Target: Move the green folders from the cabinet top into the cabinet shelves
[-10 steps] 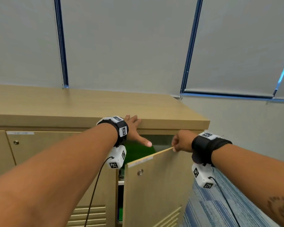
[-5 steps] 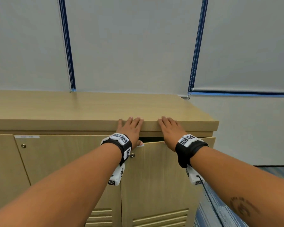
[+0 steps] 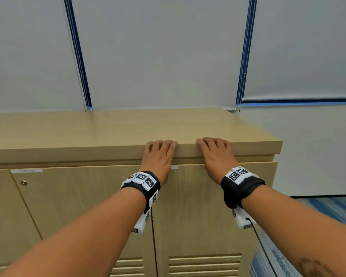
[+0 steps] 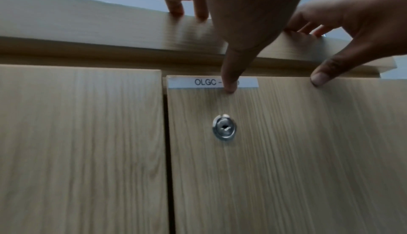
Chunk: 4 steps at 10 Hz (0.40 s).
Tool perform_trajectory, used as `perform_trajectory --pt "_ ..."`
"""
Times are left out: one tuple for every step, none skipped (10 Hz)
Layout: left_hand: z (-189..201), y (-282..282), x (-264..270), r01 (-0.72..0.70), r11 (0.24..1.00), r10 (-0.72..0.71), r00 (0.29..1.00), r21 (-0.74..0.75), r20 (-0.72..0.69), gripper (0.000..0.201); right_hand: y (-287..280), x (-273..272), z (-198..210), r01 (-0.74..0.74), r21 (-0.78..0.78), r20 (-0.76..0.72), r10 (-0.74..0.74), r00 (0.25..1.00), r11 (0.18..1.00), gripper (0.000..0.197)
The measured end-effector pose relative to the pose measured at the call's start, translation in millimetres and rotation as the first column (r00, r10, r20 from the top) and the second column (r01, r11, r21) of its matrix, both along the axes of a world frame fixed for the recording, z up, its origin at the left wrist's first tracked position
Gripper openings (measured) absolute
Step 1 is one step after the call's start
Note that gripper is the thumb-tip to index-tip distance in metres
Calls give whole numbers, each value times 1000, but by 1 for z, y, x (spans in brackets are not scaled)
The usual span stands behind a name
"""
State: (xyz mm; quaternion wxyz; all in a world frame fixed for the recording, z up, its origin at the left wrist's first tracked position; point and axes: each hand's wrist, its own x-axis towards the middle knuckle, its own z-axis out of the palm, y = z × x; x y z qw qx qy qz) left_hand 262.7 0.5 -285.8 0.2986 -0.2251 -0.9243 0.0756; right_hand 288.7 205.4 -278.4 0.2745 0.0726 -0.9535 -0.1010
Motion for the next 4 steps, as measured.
perform_trajectory --pt "6 2 -1 -7 1000 7 1000 1 -16 87 1 -4 2 6 14 -12 -6 1000 1000 77" --pt "9 4 -4 -30 999 29 997 -26 -69 77 -3 -1 9 29 35 -3 -29 1000 999 68" --pt "28 9 -14 10 997 -11 1000 -76 -22 68 -3 -8 29 -7 66 97 0 995 998 57" --pt "82 6 -43 36 999 -29 975 -29 220 88 10 -34 87 -76 -153 281 117 953 985 75"
